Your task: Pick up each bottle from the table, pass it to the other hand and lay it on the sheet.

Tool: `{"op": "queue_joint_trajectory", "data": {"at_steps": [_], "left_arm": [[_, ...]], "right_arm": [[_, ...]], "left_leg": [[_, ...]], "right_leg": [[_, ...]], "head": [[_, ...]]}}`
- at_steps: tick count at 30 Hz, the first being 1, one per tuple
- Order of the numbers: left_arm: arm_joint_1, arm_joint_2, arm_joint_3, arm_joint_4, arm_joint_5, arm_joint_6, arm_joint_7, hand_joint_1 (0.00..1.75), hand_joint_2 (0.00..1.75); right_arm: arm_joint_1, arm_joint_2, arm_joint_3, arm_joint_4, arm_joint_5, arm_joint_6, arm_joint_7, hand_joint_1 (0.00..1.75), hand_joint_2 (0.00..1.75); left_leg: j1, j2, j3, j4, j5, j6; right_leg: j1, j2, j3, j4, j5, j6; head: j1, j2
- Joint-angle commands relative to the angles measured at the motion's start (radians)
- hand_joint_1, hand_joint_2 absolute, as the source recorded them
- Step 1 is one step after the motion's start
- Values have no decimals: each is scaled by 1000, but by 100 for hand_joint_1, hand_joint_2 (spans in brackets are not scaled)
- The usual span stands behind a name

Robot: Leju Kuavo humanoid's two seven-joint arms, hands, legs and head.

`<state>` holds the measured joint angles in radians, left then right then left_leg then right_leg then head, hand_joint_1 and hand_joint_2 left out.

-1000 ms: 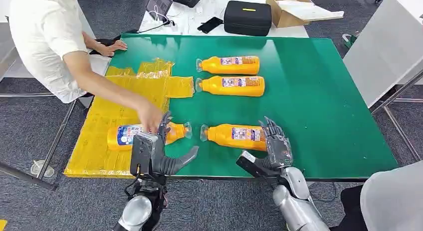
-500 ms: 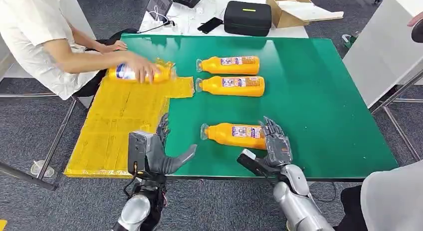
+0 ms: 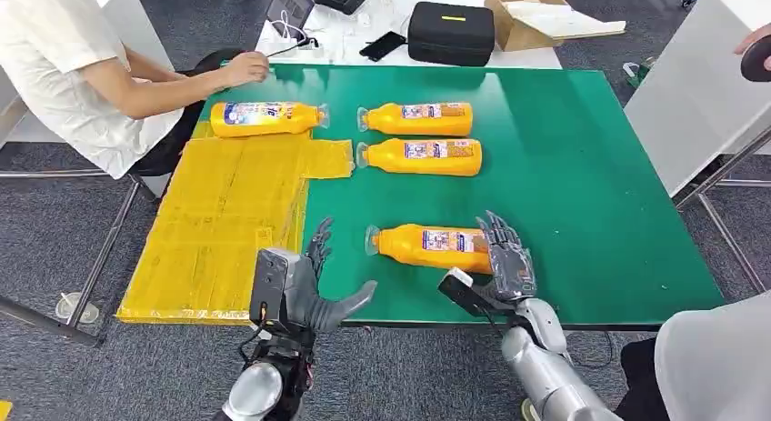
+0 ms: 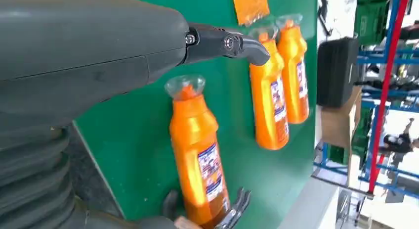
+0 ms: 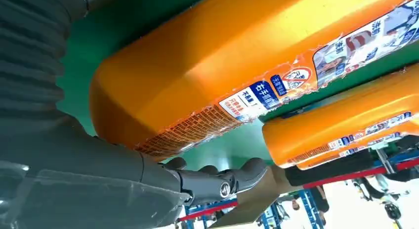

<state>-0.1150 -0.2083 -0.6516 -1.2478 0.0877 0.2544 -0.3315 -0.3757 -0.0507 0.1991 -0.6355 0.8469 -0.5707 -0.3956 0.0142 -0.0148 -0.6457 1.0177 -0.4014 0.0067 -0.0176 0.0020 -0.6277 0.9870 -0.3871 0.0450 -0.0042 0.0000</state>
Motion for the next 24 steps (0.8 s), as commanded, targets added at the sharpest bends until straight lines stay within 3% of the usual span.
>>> {"op": "queue_joint_trajectory", "data": {"at_steps": [1, 7, 13, 14, 15, 16, 17, 24], "left_arm": [[-56, 28, -46, 71, 5, 5, 4, 0, 175], [-62, 23, -40, 69, 37, -19, 26, 0, 175], [-56, 27, -27, 77, 74, -51, 36, 0, 175], [-57, 26, -27, 76, 74, -51, 37, 0, 175], [-59, 23, -24, 77, 76, -50, 34, 0, 175], [-61, 21, -21, 78, 76, -47, 31, 0, 175], [-61, 21, -21, 78, 76, -47, 31, 0, 175], [-63, 19, -20, 81, 81, -53, 31, 0, 175]], "right_arm": [[-55, 4, -10, 139, 3, -2, 10, 0, 175], [-92, -14, 34, 188, 104, -49, 122, 0, 175], [-118, -23, 71, 212, 173, 43, 213, 0, 175], [-120, -23, 71, 211, 173, 46, 213, 14, 175], [-124, -26, 75, 207, 175, 67, 207, 145, 175], [-128, -26, 75, 210, 175, 83, 207, 145, 175], [-128, -26, 75, 210, 175, 83, 207, 175, 175], [-135, -29, 81, 222, 177, 131, 204, 175, 175]], "left_leg": [[0, 1, 5, -1, -1, 0], [0, 2, 4, -1, -1, 0], [0, 2, 5, -1, -1, 0], [0, 1, 5, -1, -1, 0], [0, 2, 6, -1, -1, 1], [0, 1, 4, -1, 0, 0], [0, 1, 6, -1, -1, 0], [0, 1, 7, -1, 0, 0]], "right_leg": [[1, -1, 5, -1, -1, -2], [0, 0, 4, -1, -1, -1], [1, 0, 5, -1, -1, -1], [0, 0, 4, -1, 0, -1], [1, 0, 6, -1, -1, -2], [0, 0, 4, -1, 0, -1], [1, -1, 6, -1, 0, -1], [1, -1, 7, -2, 1, -1]], "head": [[0, 0], [0, 0], [0, 0], [0, 0], [0, 0], [0, 0], [0, 0], [0, 0]]}}
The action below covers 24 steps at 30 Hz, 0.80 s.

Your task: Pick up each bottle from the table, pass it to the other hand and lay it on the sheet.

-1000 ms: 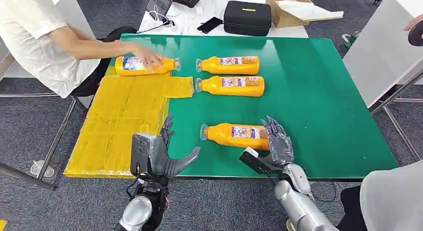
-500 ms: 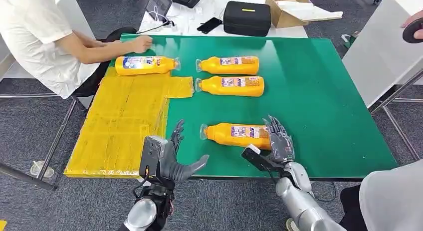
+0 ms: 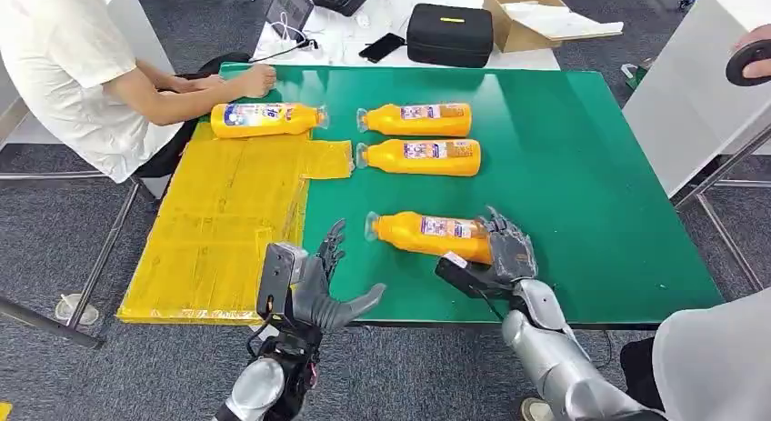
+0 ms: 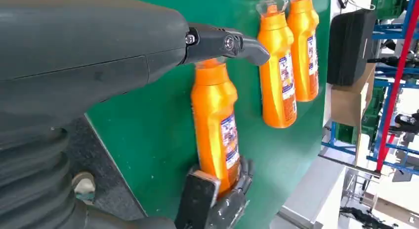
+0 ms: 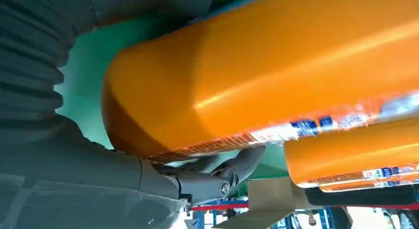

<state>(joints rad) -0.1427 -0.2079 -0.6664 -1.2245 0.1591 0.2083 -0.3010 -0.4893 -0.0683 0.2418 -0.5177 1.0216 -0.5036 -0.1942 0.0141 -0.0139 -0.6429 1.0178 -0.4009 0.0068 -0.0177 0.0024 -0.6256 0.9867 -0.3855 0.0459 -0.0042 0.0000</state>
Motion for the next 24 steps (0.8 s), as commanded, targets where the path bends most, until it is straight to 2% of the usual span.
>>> {"op": "queue_joint_trajectory", "data": {"at_steps": [1, 15, 17, 19, 23, 24], "left_arm": [[-35, 19, -3, 58, 15, -10, 1, 0, 175], [-31, 19, 2, 55, 24, -15, 1, 0, 175], [-28, 17, 6, 52, 30, -13, -9, 0, 175], [-19, 10, 21, 44, 62, -3, -38, 0, 175], [-28, -1, 14, 32, 23, 124, -140, 0, 175], [-28, 1, 11, 29, 22, 125, -142, 0, 175]], "right_arm": [[-22, -12, 40, 108, 2, 77, 5, 175, 175], [-6, -14, 36, 116, -4, 103, 10, 175, 175], [6, -5, -11, 101, -74, 128, -52, 175, 175], [26, 18, -86, 69, -195, 157, -171, 175, 175], [37, 52, -132, 15, -301, 119, -270, 175, 175], [38, 54, -129, 8, -304, 121, -268, 175, 175]], "left_leg": [[0, 0, 3, -1, 0, 0], [1, -1, 6, -2, 0, 1], [1, -1, 6, -2, 0, 1], [1, 1, 10, -3, -1, 1], [1, 1, 9, -2, -1, 1], [1, 3, 7, -1, -1, 1]], "right_leg": [[1, -1, 3, -1, -1, -1], [1, -3, 6, -2, -1, -2], [1, -2, 6, -2, -1, -2], [2, -2, 10, -4, -2, -5], [2, -1, 9, -3, -1, -3], [2, 1, 7, -1, 0, -2]], "head": [[0, 0], [0, 0], [0, 0], [0, 0], [0, 0], [0, 0]]}}
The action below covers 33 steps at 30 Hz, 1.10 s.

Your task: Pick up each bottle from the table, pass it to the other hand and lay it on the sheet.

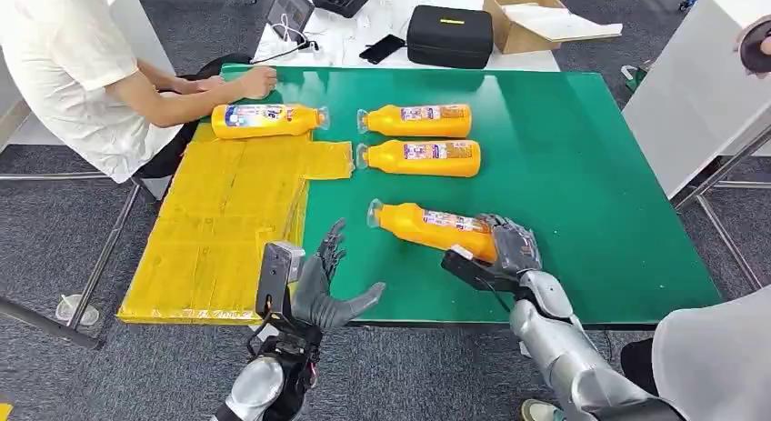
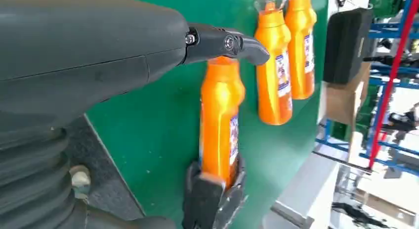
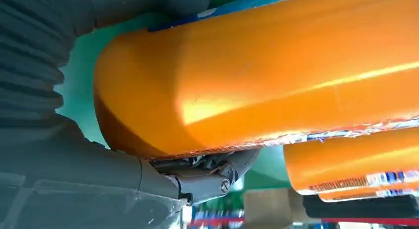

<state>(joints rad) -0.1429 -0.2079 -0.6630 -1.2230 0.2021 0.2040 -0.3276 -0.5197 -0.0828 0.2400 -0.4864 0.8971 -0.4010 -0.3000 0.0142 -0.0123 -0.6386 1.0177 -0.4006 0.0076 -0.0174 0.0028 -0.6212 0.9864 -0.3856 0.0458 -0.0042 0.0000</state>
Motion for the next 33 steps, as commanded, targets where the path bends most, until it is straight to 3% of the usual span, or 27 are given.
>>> {"op": "queue_joint_trajectory", "data": {"at_steps": [1, 9, 11, 17, 24, 29, 33], "left_arm": [[-28, 1, 7, 28, -21, 130, -115, 0, 175], [-25, 4, 4, 27, -16, 132, -118, 0, 175], [-15, 7, 5, 23, 22, 126, -106, 0, 175], [24, 6, 39, 1, 172, 111, -123, 0, 175], [40, 35, 1, 3, 247, 30, -89, 0, 175], [15, 42, 8, 44, 305, -48, -61, 0, 175], [-7, 34, 24, 40, 307, -54, -58, 0, 175]], "right_arm": [[69, 69, -128, -23, -179, 19, -162, 175, 175], [74, 69, -129, -36, -191, 12, -173, 175, 175], [95, 84, -151, -92, -267, 10, -229, 175, 175], [158, 117, -161, -262, -382, 10, -260, 175, 175], [182, 154, -187, -323, -486, -51, -325, 175, 175], [218, 202, -106, -432, -531, -16, -378, 175, 175], [250, 216, -1, -507, -549, 7, -353, 175, 175]], "left_leg": [[1, 2, 3, -1, -1, 0], [0, 3, 2, -1, -1, 0], [0, 3, 1, 0, -1, 0], [0, 4, -1, -1, -1, 0], [0, 4, -4, -1, -1, 0], [0, 6, -5, 0, -2, 0], [0, 5, -7, 0, -1, 0]], "right_leg": [[1, 1, 3, -1, -1, -3], [1, 2, 1, -1, 0, -4], [1, 2, 0, -1, 1, -3], [0, 4, -2, 0, 1, -3], [0, 4, -5, 0, 0, -4], [1, 6, -6, 0, 0, -4], [1, 4, -8, 1, 1, -4]], "head": [[0, 0], [0, 0], [0, 0], [0, 0], [0, 0], [0, 0], [0, 0]]}}
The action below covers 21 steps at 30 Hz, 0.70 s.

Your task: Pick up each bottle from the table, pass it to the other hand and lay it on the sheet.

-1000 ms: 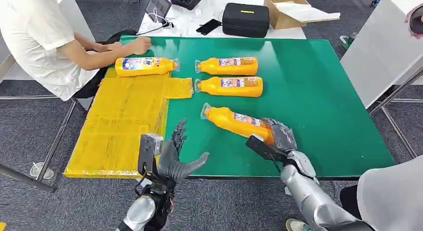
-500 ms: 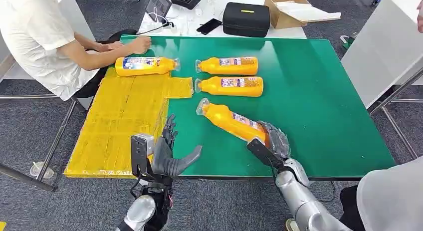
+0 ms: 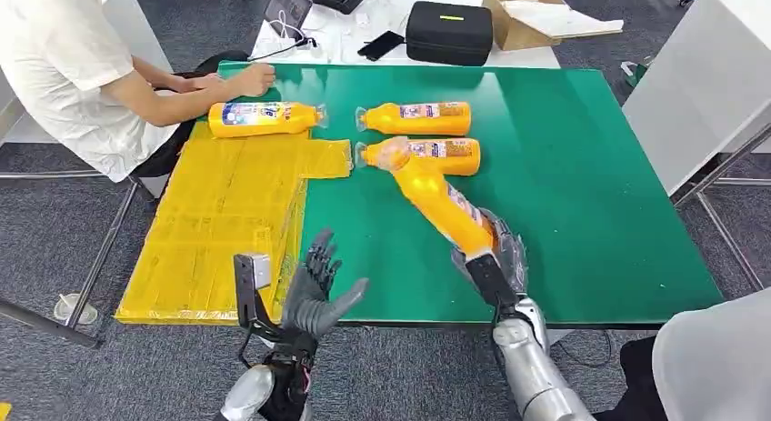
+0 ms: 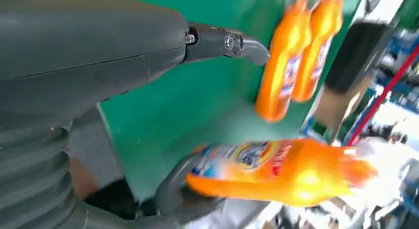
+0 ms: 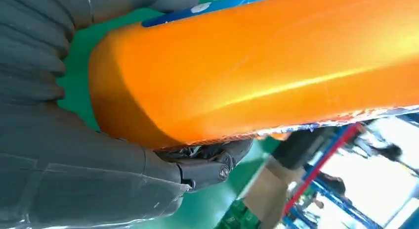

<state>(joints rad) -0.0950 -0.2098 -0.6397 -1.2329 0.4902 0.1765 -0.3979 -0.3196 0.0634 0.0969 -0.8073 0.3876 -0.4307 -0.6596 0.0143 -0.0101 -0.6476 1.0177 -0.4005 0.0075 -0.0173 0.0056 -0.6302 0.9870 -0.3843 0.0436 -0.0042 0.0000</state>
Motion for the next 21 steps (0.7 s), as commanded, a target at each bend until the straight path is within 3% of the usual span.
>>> {"op": "queue_joint_trajectory", "data": {"at_steps": [1, 14, 21], "left_arm": [[-56, 37, 1, 40, 17, -28, 10, 0, 175], [-58, 45, -3, -8, -8, -30, 6, 0, 175], [-78, 41, 13, -56, -64, -8, -26, 0, 175]], "right_arm": [[52, 70, 152, -192, -38, 39, 5, 175, 175], [56, 66, 197, -183, -50, 46, 3, 175, 175], [54, 93, 311, -130, -31, 85, 1, 175, 175]], "left_leg": [[1, 4, 7, 0, -3, -1], [0, 1, 3, 0, -1, 0], [1, 2, 2, 0, -1, 0]], "right_leg": [[2, 2, 5, 1, -2, -4], [1, 0, 3, 0, -1, -2], [1, 1, 2, 0, -1, -2]], "head": [[0, 0], [0, 0], [0, 0]]}}
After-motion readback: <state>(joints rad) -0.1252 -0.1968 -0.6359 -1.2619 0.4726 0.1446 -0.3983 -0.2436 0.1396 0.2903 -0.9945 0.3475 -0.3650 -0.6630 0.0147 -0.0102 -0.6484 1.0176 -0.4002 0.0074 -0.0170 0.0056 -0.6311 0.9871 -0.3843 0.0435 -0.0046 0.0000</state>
